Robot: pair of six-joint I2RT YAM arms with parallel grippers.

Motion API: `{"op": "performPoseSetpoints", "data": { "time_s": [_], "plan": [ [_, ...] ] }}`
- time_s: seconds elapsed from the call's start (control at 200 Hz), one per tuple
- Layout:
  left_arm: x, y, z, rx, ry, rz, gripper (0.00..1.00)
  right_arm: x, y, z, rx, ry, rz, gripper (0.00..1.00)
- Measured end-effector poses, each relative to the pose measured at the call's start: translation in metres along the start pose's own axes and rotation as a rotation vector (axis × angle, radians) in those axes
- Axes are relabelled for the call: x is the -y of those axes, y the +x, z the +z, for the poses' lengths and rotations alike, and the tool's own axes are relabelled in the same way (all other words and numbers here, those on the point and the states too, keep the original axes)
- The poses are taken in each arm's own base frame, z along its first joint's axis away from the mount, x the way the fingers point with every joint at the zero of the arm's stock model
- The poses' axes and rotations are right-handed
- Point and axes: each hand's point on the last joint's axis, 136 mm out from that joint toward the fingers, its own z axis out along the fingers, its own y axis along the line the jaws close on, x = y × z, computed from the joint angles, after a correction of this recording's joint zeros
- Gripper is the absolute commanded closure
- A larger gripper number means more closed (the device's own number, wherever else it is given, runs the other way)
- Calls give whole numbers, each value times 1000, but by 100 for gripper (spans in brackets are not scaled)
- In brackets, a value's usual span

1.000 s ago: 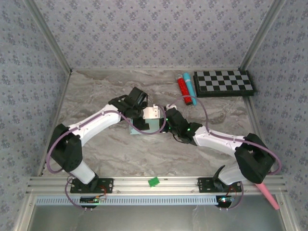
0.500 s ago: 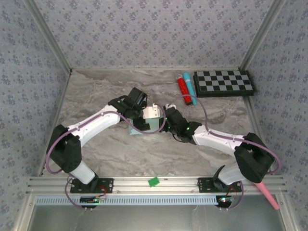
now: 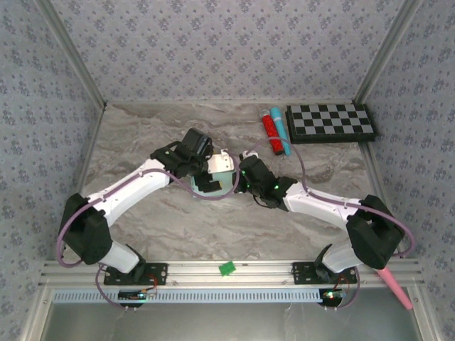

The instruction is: Fold the paper box

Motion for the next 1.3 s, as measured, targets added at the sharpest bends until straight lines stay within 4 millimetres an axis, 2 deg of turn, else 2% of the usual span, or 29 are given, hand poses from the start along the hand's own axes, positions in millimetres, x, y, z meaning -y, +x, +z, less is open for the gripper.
{"op": "performPoseSetpoints", "data": {
  "time_s": [0.195,0.375,0.585,0.74,0.86,0.969,1.129,1.299],
  "plan": [
    [-9,-3,-13,50,-60,-53,3,-1,1,3,-9,1,-4,78],
    [-27,-8,-27,85,-155,-156,3,-1,3,4,-16,1,-11,64],
    [-58,-7,-65,154,-312,-408,9,-2,2,3,-23,4,-32,58],
    [-69,9,-93,180,-429,-667,10,-1,3,1,-32,10,-50,57],
    [-63,33,-107,181,-488,-882,16,-1,2,-4,-37,12,-67,57],
    [-47,55,-109,176,-499,-1033,23,-2,1,-10,-40,4,-86,57],
    [-23,81,-93,128,-466,-1181,30,-5,1,-17,-55,-19,-110,63],
    [-12,85,-75,93,-409,-1243,36,-3,1,-17,-74,-33,-114,66]
  ]
}}
